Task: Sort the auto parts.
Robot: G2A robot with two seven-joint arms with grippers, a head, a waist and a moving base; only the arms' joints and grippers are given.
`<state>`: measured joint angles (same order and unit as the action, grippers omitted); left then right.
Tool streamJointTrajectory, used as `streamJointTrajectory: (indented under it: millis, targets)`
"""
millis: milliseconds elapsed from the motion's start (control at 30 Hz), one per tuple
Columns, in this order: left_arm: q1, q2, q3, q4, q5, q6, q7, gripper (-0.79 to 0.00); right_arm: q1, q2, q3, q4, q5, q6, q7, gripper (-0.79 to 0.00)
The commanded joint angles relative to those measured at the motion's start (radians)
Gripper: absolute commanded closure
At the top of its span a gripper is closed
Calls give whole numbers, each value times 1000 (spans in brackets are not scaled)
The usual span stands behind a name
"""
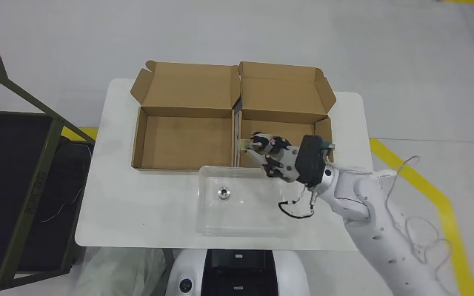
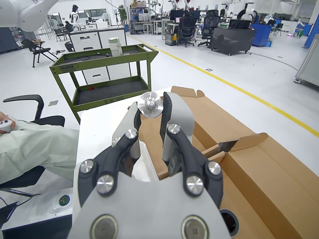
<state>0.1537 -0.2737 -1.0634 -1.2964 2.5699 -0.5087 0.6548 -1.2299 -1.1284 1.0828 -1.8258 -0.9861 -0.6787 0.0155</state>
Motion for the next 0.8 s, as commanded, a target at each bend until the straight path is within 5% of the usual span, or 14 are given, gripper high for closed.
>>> streamJointTrajectory:
  millis: [0, 767]
  targets:
    - [0, 0, 0, 0, 0, 0, 0, -785, 36, -8, -32, 39, -1, 15, 17, 0]
    - [0, 0, 0, 0, 0, 0, 0, -785, 355, -131, -333, 390, 39, 143, 140, 0]
